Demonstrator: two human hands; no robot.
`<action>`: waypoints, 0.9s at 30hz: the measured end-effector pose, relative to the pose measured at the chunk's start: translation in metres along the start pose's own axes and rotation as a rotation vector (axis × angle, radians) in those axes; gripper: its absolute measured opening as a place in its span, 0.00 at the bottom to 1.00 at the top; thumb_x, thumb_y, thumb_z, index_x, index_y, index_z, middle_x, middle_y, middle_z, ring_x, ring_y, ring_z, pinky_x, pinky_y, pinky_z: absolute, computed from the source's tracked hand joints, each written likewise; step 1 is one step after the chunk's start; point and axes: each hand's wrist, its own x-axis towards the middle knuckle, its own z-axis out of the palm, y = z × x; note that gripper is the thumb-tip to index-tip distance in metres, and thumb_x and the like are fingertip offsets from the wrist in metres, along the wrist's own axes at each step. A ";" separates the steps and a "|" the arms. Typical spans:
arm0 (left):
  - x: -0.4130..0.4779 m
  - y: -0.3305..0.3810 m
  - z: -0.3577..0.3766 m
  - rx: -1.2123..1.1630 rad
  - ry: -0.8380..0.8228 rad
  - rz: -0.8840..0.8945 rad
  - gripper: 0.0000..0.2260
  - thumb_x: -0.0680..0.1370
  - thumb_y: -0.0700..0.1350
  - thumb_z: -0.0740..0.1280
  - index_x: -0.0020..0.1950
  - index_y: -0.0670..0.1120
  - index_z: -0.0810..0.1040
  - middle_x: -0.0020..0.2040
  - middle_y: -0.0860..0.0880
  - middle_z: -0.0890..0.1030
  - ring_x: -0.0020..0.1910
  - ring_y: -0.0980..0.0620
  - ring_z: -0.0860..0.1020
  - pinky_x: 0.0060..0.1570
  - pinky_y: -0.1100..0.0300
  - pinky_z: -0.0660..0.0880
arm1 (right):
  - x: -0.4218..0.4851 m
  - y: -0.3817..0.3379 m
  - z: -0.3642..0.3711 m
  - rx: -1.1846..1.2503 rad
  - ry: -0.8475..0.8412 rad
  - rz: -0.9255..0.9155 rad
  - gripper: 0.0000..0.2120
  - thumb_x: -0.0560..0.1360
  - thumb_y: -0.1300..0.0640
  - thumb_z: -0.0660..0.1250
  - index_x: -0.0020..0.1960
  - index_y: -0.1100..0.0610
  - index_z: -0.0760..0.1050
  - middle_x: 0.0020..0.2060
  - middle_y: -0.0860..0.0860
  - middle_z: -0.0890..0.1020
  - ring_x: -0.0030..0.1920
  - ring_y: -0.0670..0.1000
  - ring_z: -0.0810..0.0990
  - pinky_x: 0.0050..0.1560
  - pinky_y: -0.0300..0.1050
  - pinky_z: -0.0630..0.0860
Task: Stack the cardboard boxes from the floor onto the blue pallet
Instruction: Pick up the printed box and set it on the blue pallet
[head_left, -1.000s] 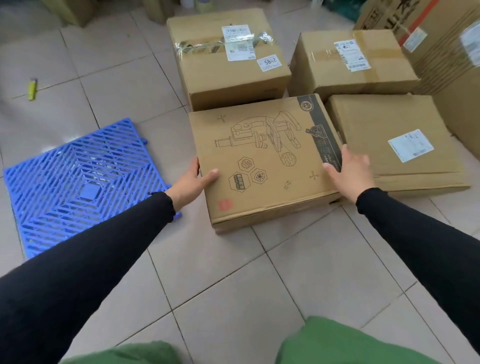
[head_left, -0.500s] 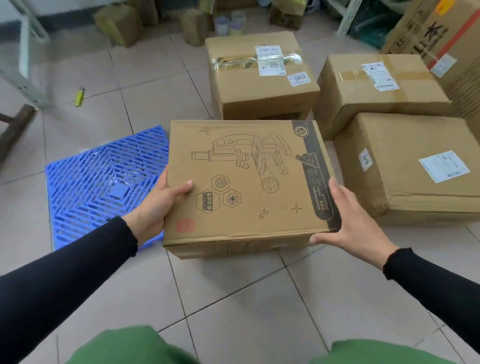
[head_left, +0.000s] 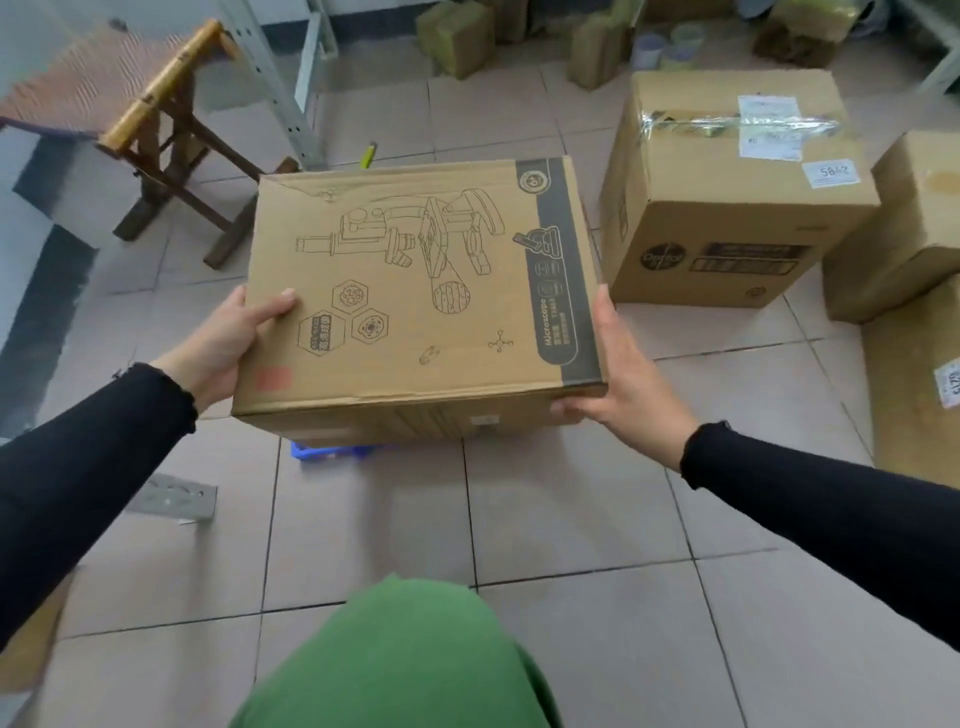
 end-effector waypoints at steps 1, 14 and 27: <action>0.005 0.001 -0.006 -0.009 0.023 0.005 0.29 0.79 0.48 0.71 0.78 0.45 0.67 0.65 0.43 0.83 0.55 0.46 0.85 0.45 0.50 0.84 | 0.016 -0.005 0.003 0.032 -0.024 0.016 0.64 0.69 0.53 0.80 0.83 0.50 0.32 0.82 0.45 0.54 0.76 0.38 0.55 0.75 0.39 0.56; 0.035 -0.017 -0.021 0.057 0.076 -0.041 0.23 0.82 0.48 0.69 0.75 0.44 0.71 0.65 0.43 0.83 0.57 0.45 0.84 0.46 0.51 0.82 | 0.077 0.004 0.041 0.173 -0.069 0.090 0.53 0.68 0.59 0.81 0.82 0.51 0.51 0.67 0.44 0.75 0.68 0.46 0.74 0.69 0.45 0.71; 0.043 0.024 0.001 0.946 0.236 0.240 0.41 0.73 0.42 0.77 0.82 0.46 0.61 0.77 0.44 0.69 0.76 0.42 0.67 0.74 0.41 0.64 | 0.071 -0.008 0.009 -0.069 -0.128 0.126 0.54 0.70 0.39 0.76 0.84 0.54 0.47 0.81 0.51 0.62 0.80 0.53 0.62 0.76 0.50 0.61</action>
